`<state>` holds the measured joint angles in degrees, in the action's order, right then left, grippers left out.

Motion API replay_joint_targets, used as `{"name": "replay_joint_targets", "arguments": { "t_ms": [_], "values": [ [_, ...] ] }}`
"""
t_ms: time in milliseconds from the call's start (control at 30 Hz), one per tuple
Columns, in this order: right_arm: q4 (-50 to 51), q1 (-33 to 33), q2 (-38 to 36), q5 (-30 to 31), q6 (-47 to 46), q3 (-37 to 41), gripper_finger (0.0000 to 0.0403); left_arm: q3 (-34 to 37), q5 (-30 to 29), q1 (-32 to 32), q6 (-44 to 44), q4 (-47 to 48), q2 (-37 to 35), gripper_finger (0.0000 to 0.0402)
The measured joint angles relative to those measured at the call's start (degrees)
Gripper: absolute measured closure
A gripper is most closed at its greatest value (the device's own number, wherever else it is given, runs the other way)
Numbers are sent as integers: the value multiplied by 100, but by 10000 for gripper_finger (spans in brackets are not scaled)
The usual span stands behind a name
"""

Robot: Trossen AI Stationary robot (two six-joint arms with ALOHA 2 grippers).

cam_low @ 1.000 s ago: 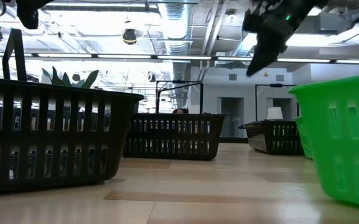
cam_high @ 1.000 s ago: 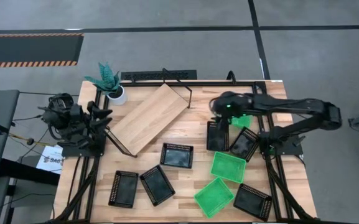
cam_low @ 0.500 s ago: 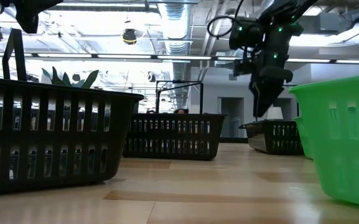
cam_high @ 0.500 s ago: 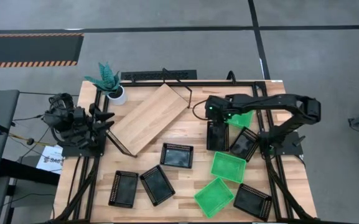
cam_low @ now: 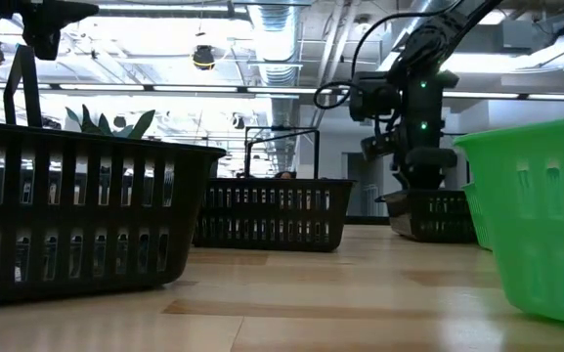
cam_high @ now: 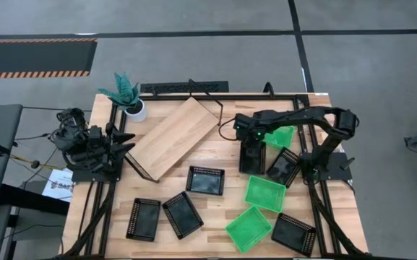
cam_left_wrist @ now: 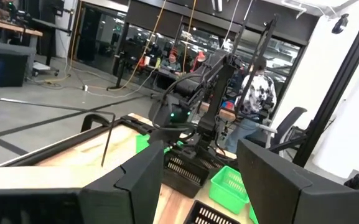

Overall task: Stack baskets on shelf by color
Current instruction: Put the black bin on the shelf

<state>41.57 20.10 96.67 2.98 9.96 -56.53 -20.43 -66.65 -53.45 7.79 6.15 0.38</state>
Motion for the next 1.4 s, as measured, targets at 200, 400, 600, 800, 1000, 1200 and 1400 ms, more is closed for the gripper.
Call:
{"name": "replay_joint_targets", "arguments": {
  "t_ms": [200, 400, 600, 800, 1000, 1200, 1400],
  "values": [
    [115, -11, -77, -8, -68, 0, 387, 0, 0, 0, -24, 7, 0, 207],
    [450, -71, -422, 0, -195, -371, 394, 2, -6, 0, -37, 107, 0, 207],
    [664, -70, -805, 31, -199, -1375, 396, 2, -7, 0, -36, 105, 0, 207],
    [174, -210, -673, 156, 18, -2790, 396, 2, -11, 0, -59, 109, 0, 207],
    [-140, -456, 342, 161, 737, -4331, 390, 2, -9, 2, -61, 105, -2, 207],
    [-313, -549, 1668, 156, 558, -5783, 397, 2, 1, 2, -15, 108, -2, 207],
    [-590, -505, 2780, 292, -1528, -6679, 376, 2, 26, 2, 50, 109, -2, 207]
  ]
}}
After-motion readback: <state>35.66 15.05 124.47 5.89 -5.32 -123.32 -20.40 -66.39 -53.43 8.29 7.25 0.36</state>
